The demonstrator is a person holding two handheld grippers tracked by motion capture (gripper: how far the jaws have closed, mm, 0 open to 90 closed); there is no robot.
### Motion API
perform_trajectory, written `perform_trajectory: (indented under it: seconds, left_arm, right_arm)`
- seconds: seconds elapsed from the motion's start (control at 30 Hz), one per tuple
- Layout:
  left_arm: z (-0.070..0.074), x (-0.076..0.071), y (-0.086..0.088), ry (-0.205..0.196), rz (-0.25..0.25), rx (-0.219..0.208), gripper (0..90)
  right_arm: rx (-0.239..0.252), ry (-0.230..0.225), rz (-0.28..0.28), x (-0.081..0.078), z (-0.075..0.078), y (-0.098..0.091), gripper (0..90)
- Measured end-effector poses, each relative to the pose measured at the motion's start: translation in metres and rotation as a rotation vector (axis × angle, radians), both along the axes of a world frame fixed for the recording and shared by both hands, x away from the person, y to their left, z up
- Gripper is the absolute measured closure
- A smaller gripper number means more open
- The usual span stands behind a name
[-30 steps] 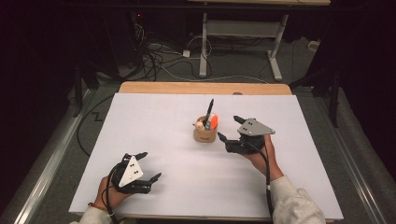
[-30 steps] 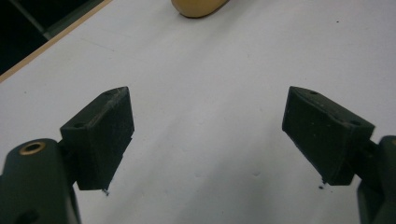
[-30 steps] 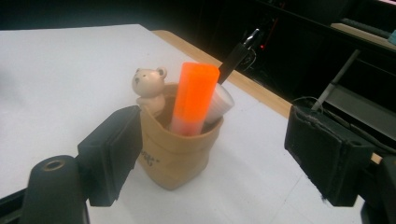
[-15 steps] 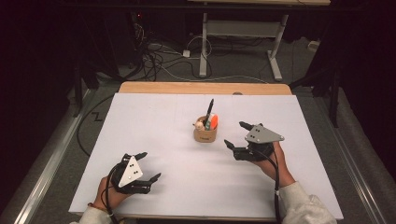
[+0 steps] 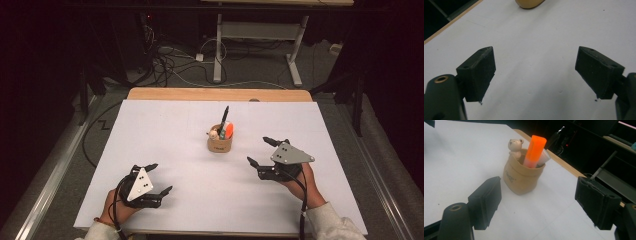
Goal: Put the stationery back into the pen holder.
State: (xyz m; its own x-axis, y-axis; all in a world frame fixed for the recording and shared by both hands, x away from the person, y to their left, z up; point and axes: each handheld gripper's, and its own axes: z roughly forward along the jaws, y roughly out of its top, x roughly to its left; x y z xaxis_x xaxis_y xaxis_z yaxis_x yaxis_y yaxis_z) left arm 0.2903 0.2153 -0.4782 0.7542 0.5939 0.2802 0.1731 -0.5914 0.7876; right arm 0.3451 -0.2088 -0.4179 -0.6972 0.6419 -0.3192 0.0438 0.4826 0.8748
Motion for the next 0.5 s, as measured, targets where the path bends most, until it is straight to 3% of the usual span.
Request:
perform_trajectory:
  seconds: [0.5]
  left_arm:
    - [0.0,0.0,0.0,0.003,-0.001,0.002,16.2]
  right_arm:
    - [0.015,-0.018,-0.022,-0.018,-0.008,-0.023,20.8]
